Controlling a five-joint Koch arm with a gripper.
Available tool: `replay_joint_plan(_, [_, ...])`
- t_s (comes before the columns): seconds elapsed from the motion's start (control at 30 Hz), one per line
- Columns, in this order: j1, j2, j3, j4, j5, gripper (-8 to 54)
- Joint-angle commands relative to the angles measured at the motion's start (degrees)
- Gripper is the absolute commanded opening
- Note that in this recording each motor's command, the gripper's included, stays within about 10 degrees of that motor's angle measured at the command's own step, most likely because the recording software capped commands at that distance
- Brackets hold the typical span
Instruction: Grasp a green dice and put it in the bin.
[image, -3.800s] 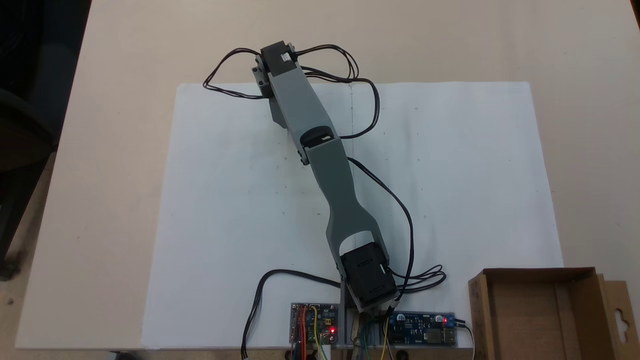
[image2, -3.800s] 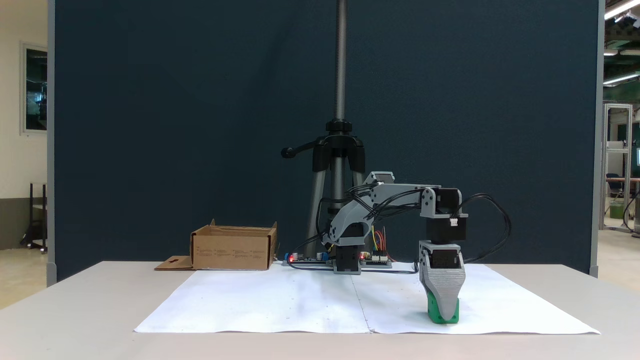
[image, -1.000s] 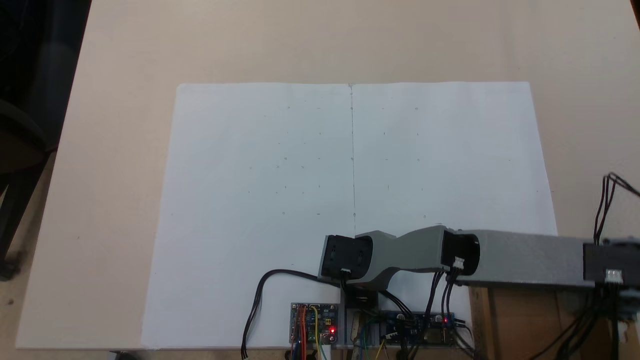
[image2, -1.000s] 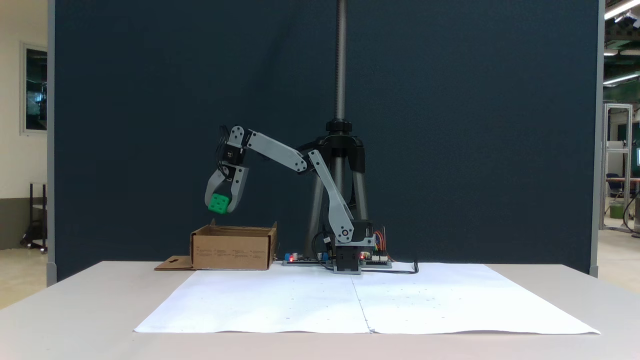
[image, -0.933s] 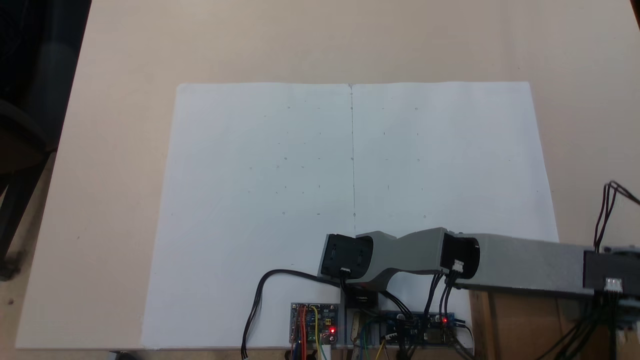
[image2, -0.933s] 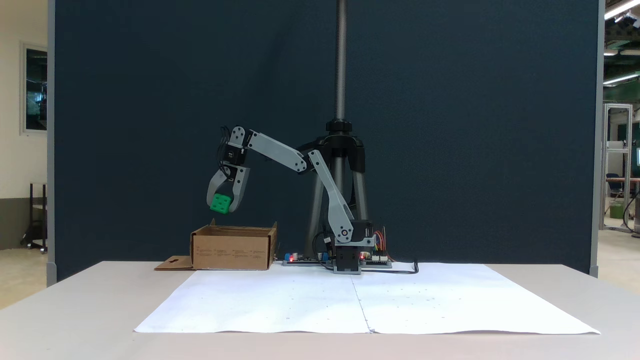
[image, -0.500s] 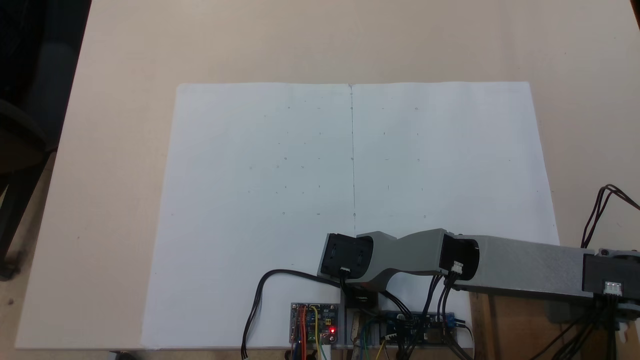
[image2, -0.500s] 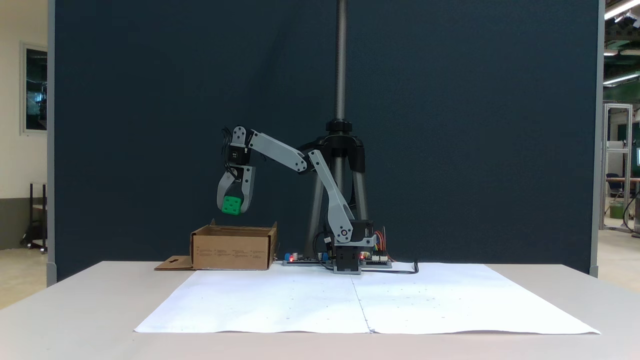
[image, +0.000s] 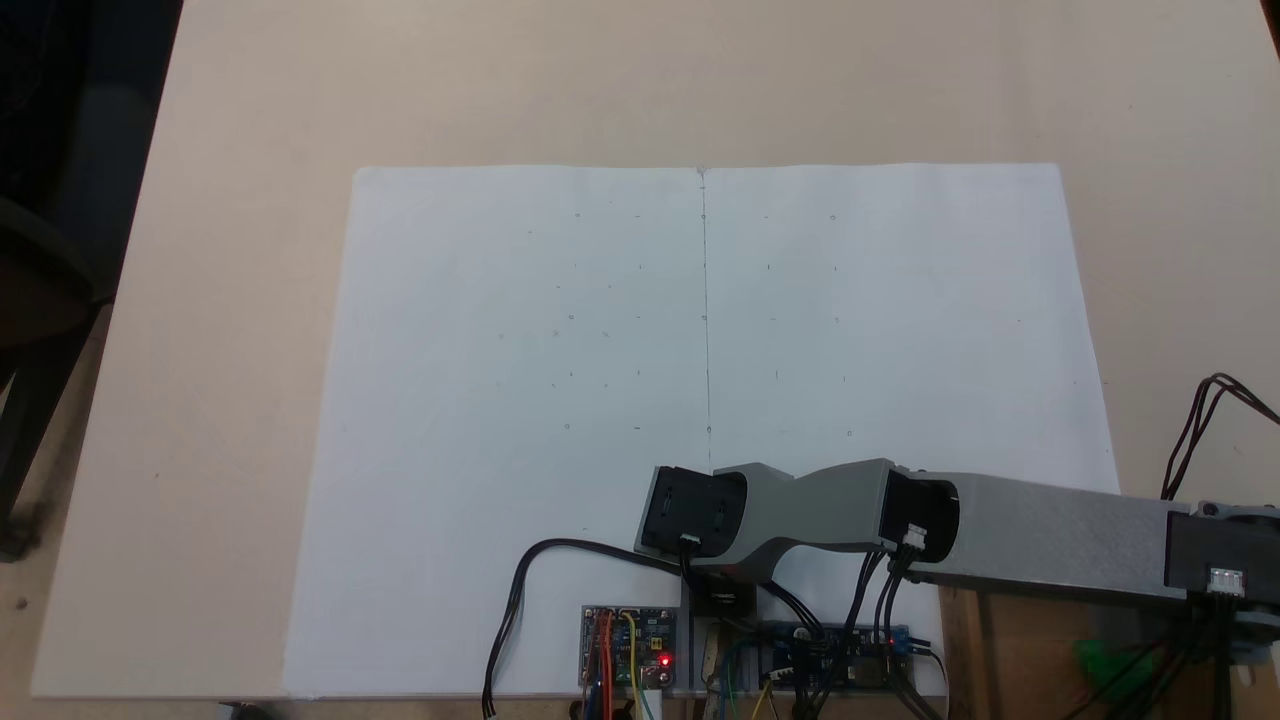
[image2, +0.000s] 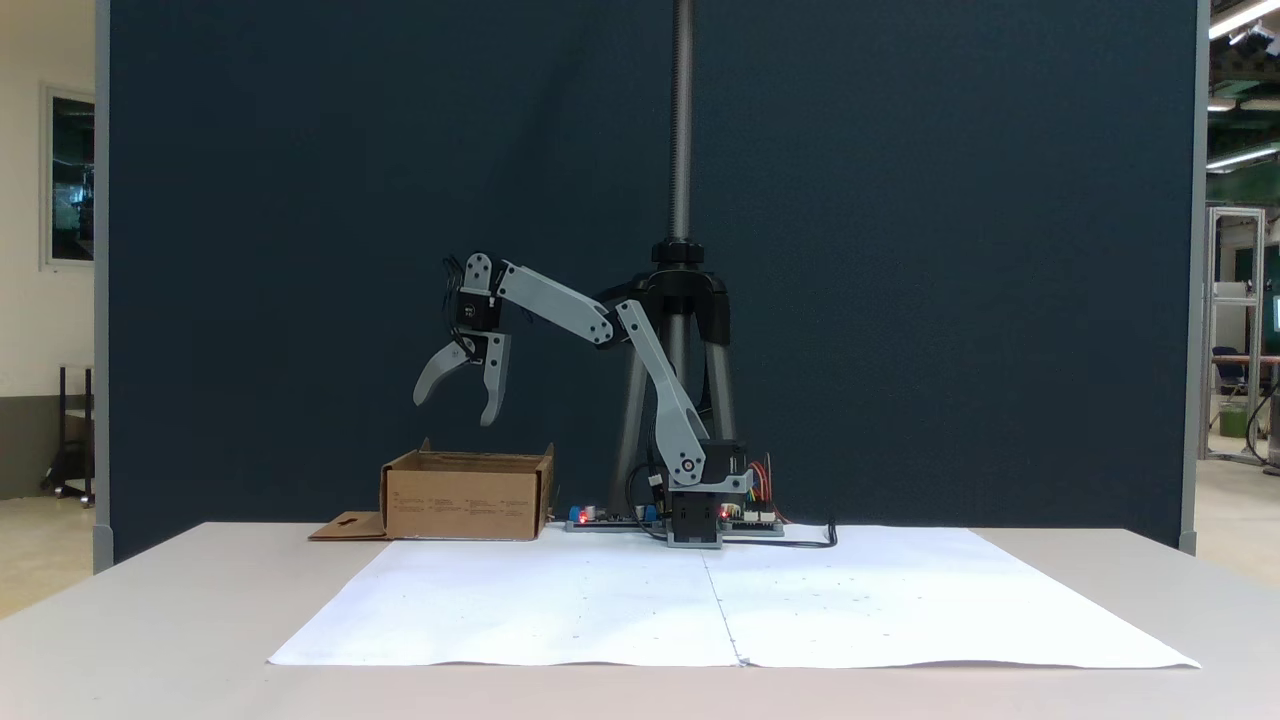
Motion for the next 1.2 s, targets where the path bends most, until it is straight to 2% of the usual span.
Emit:
replay_joint_plan(0.0, [1.49,3.16,-1.76,10.00,-4.75,47.5])
replay_joint_plan(0.2, [-2.37,10.81,-1.76,10.70,-4.57,45.5])
replay_joint_plan(0.27, [-10.28,17.40,-1.76,10.79,-2.90,45.4])
replay_joint_plan(0.4, [-22.50,22.59,-1.76,10.79,3.96,45.1])
replay_joint_plan(0.5, [-37.77,25.58,-1.76,11.93,9.84,45.4])
replay_joint_plan(0.73, [-66.25,27.69,2.55,12.02,15.64,45.5])
replay_joint_plan(0.87, [-83.50,31.29,15.12,0.44,15.73,45.4])
replay_joint_plan(1.17, [-97.38,45.53,56.95,-26.70,15.64,44.8])
